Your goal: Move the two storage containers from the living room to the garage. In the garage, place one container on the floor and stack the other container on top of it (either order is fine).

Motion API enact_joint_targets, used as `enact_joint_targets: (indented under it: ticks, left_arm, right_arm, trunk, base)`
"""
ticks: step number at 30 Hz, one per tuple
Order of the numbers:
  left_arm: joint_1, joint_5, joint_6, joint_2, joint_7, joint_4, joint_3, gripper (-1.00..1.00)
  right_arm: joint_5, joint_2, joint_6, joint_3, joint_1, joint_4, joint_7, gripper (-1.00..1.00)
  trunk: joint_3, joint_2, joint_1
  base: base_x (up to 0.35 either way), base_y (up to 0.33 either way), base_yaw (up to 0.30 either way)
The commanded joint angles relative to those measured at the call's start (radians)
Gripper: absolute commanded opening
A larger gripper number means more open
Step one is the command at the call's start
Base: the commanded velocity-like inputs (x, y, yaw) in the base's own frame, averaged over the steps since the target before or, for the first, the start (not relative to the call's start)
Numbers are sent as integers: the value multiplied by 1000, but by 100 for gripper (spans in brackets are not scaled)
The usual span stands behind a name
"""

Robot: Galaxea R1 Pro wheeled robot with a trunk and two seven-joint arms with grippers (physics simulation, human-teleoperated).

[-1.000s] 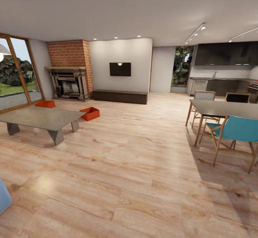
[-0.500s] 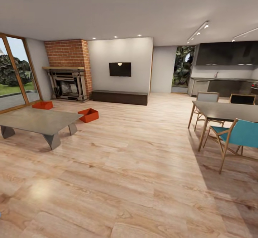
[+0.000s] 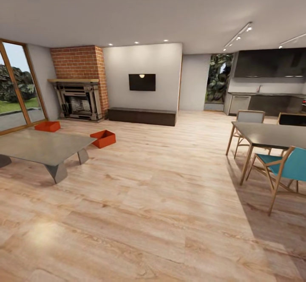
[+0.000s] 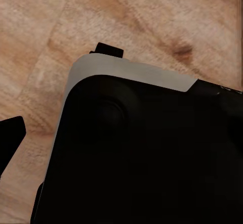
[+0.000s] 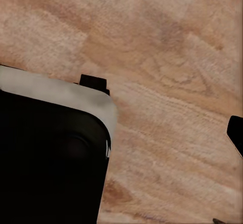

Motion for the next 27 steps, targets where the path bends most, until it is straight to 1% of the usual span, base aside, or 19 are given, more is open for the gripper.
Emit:
enact_joint_targets:
  ticks: [1,5,17,20,27]
  left_arm:
    - [0,6,1,0,1,-1,0,100]
    - [0,6,1,0,1,-1,0,100]
    - [0,5,3,0,1,-3,0,100]
    - [0,4,3,0,1,-4,0,100]
    - [0,4,1,0,1,-4,0,100]
  right_arm:
    - [-10,0,-6,9,-1,3,1,100]
    - [-3,-2,-8,10,-1,3,5,100]
    - [-4,-1,-6,12,-1,3,2,100]
    - [-2,-4,-7,12,-1,3,3,100]
    - [-6,-6,-21,10,-1,3,0,100]
  trunk:
    - [-1,0,1]
    - [-1,0,1]
    - [-1,0,1]
    - [-1,0,1]
    - [-1,0,1]
  base:
    - [323,0,8]
    - [323,0,116]
    - [323,0,265]
    - [323,0,113]
    - [323,0,7]
